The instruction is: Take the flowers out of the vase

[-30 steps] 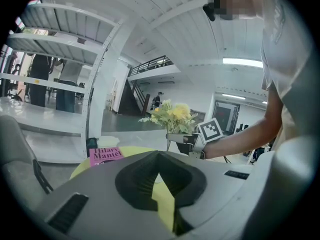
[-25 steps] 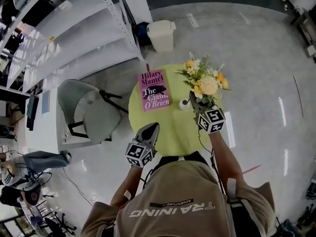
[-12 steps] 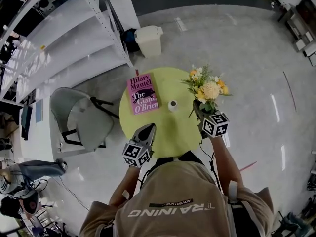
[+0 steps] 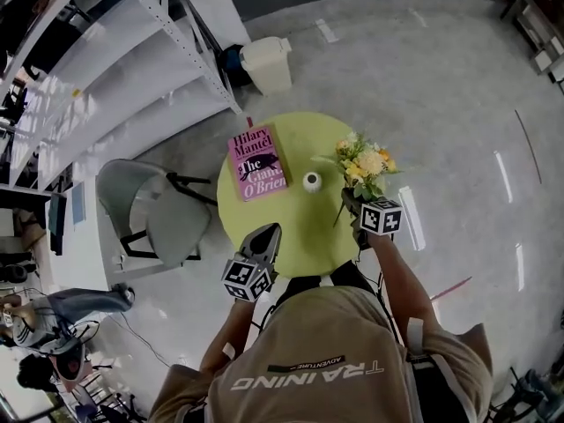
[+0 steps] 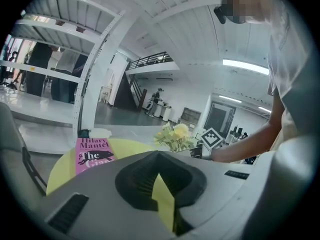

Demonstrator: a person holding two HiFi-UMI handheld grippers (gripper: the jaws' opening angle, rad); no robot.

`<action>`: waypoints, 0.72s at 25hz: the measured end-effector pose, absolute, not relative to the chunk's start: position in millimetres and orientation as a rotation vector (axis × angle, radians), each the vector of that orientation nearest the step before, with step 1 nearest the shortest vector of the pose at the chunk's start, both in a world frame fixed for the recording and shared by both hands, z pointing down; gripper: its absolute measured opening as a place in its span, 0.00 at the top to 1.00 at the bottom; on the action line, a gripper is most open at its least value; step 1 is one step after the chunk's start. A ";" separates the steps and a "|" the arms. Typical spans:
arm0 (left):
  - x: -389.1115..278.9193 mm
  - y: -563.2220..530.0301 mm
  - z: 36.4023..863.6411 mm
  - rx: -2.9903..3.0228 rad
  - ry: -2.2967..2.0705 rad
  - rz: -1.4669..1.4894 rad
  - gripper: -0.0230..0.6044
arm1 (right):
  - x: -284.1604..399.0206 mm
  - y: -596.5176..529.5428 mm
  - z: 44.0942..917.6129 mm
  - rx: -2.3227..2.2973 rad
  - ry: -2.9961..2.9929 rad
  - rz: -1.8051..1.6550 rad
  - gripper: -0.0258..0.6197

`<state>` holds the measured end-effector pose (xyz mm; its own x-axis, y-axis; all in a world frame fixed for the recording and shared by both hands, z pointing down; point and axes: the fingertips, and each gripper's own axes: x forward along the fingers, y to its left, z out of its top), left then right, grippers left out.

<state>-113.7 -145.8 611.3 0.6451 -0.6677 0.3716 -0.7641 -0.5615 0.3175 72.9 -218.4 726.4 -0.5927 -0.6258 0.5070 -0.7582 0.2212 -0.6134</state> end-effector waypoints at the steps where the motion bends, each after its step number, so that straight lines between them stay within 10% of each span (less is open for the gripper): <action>1: -114.7 -145.1 613.2 2.407 -1.124 0.296 0.96 | 68.7 -220.4 733.8 1.316 -2.325 1.325 0.91; 18: -117.5 -167.3 637.9 2.342 -1.122 0.313 0.96 | 61.1 -236.5 819.0 1.288 -2.089 1.527 0.87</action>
